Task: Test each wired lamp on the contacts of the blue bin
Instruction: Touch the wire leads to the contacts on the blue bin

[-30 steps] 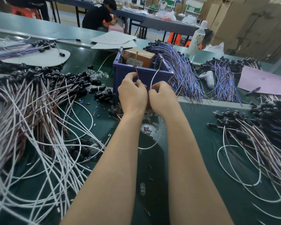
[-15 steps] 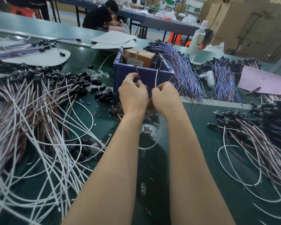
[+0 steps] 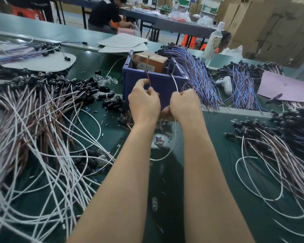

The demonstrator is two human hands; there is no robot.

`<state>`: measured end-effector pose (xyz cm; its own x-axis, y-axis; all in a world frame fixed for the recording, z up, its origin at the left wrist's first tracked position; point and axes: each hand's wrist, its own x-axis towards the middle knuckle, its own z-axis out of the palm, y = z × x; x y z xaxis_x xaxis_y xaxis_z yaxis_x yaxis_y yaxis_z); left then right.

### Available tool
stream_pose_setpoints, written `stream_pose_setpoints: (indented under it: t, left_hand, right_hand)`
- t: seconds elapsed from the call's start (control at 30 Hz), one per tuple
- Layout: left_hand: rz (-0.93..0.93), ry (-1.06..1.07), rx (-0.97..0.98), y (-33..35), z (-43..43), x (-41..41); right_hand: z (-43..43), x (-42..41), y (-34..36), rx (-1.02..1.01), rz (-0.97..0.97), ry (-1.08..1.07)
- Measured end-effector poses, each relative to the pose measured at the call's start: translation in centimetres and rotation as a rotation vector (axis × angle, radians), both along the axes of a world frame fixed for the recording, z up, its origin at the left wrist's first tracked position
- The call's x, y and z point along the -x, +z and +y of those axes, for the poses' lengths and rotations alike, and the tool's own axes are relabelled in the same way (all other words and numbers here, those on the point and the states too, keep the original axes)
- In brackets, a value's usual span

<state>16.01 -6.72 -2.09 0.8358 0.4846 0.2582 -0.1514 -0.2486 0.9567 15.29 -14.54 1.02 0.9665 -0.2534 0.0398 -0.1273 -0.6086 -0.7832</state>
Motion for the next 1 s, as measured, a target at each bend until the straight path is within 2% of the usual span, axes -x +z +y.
stream_pose_setpoints:
  t: [0.3,0.73,1.0]
  left_hand:
    - [0.013,-0.004,-0.008,0.1,0.1,0.0]
    - [0.018,-0.002,-0.002,0.2,0.1,0.0]
    - [0.006,-0.008,-0.002,0.4,0.2,0.1]
  right_hand:
    - [-0.7,0.2,0.4,0.008,-0.001,-0.006]
    - [0.4,0.7,0.2,0.058,-0.063,0.105]
    - [0.6,0.9,0.1,0.002,-0.043,0.136]
